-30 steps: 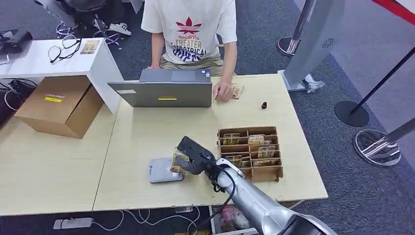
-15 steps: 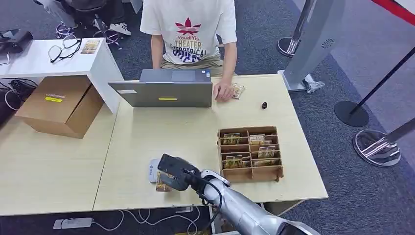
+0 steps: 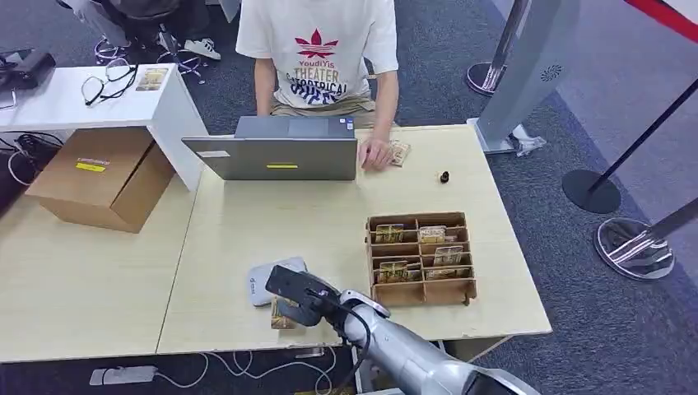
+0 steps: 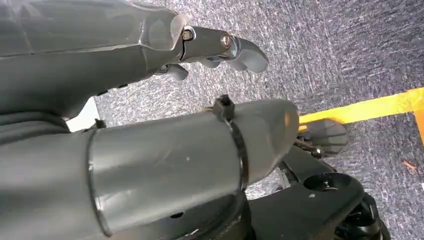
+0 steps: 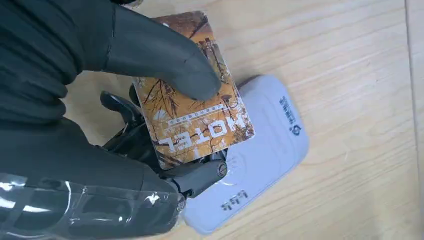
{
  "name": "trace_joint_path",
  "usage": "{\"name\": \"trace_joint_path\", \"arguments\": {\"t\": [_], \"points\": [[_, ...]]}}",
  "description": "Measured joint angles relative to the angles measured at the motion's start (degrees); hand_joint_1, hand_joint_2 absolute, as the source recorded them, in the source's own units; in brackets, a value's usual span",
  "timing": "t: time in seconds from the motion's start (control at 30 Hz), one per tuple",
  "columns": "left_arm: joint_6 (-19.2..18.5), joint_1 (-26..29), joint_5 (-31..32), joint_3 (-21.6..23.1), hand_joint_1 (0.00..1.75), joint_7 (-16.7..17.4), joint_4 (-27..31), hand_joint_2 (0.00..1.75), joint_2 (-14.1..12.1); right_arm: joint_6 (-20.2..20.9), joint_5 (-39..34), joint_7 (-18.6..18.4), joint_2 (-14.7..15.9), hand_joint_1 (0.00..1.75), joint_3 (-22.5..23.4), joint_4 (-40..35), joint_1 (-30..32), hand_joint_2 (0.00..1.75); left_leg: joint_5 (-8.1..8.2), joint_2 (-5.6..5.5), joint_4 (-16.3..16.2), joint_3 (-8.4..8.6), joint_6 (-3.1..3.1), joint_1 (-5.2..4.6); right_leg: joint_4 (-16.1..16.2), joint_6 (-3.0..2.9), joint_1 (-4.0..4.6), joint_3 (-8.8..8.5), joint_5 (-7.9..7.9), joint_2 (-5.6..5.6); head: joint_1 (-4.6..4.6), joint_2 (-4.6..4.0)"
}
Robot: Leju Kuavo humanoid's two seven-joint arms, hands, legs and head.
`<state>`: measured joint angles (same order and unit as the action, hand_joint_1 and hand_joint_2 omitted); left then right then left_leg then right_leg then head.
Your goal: Pass the card to the sensor for recognition and then transmit it.
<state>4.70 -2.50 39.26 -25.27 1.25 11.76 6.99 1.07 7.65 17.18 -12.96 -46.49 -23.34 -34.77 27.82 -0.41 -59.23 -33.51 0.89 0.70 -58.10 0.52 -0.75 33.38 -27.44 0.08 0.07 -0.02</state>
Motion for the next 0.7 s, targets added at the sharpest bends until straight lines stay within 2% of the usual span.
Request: {"name": "trace_joint_path", "arguments": {"t": [0.23,0.7], "points": [[-0.4,0.0,0.3,0.0,0.00,0.0,0.0,0.00,0.0,-1.4,-1.9,0.3,1.2,1.75,0.9,0.4,-0.5,1.75,0.00,0.00,0.0,0.00,0.00,0.00,0.0,0.00,0.00,0.01,0.00,0.00,0.02,0.00],[0.1,0.1,0.3,0.0,0.00,0.5,0.0,0.00,0.0,-1.2,-2.7,1.5,2.4,1.75,2.8,0.3,-0.9,1.75,0.00,0.00,0.0,-0.01,0.00,0.00,0.0,0.00,0.00,0.00,0.00,0.00,0.02,0.00]]}}
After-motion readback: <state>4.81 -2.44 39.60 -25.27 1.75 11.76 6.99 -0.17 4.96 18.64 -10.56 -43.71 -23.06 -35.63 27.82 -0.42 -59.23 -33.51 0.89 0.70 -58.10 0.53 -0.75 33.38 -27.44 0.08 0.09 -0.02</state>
